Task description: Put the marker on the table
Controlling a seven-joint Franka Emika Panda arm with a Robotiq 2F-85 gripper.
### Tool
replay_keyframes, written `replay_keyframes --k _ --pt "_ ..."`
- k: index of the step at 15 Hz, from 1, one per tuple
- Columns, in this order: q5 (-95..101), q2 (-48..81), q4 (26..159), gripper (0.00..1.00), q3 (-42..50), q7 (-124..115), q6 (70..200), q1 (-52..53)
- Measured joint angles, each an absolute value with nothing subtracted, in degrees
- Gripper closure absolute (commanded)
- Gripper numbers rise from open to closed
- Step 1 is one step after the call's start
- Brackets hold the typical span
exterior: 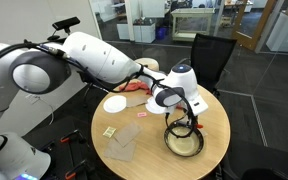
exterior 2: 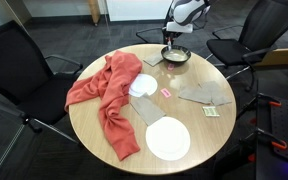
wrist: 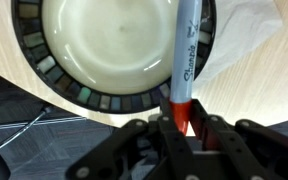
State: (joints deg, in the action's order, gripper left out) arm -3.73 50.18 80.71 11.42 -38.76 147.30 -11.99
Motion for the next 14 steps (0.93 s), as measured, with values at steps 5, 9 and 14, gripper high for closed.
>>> replay_keyframes --k 5,9,14 --pt "-3.77 41.67 93.44 0.94 11.34 -34.99 156.32 -8.67" --pt "-3.77 35.21 102.84 0.94 10.89 -30.05 159.53 -5.87" --pt "-3.52 29.69 112.19 0.94 10.68 -26.16 159.21 -1.27"
